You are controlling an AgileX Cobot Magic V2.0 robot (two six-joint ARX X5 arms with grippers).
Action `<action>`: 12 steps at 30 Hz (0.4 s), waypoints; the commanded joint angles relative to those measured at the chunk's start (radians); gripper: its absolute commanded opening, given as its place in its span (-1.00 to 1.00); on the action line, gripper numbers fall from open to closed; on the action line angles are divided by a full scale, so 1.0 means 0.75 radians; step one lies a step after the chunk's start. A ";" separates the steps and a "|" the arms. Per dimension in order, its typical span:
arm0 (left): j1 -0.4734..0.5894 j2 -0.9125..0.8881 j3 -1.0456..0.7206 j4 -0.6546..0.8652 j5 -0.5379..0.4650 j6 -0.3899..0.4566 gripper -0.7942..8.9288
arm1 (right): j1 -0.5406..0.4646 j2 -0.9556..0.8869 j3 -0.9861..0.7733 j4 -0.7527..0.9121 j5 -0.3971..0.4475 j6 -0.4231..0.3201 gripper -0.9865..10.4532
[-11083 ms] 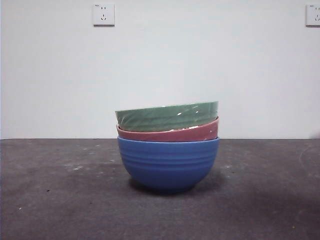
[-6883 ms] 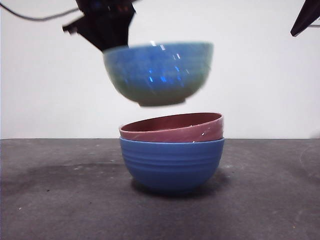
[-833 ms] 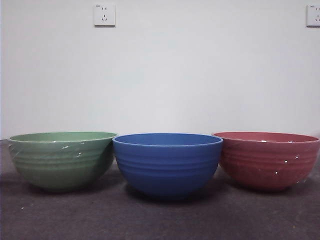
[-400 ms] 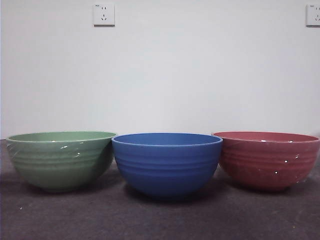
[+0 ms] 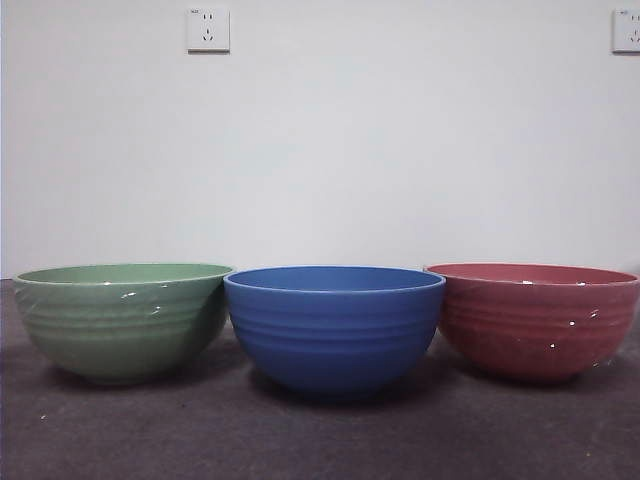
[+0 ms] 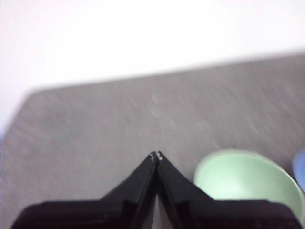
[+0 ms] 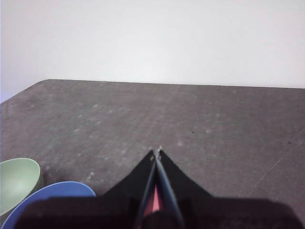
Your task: Pick up the green bowl on the top,put the green bowl on the left,pick up the red bowl in the middle,put the red bowl on the right
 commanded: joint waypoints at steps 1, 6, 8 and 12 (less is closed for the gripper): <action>0.084 -0.122 -0.234 0.154 -0.010 0.032 -0.84 | 0.003 -0.001 -0.005 0.004 0.000 0.013 -0.82; 0.169 -0.287 -0.567 0.384 0.001 -0.072 -0.84 | 0.003 -0.001 -0.005 0.004 0.000 0.013 -0.82; 0.182 -0.283 -0.660 0.441 -0.002 -0.122 -0.84 | 0.003 0.001 -0.005 0.003 0.001 0.013 -0.82; 0.184 -0.283 -0.752 0.451 0.008 -0.172 -0.84 | 0.003 0.002 -0.005 -0.002 0.000 0.013 -0.82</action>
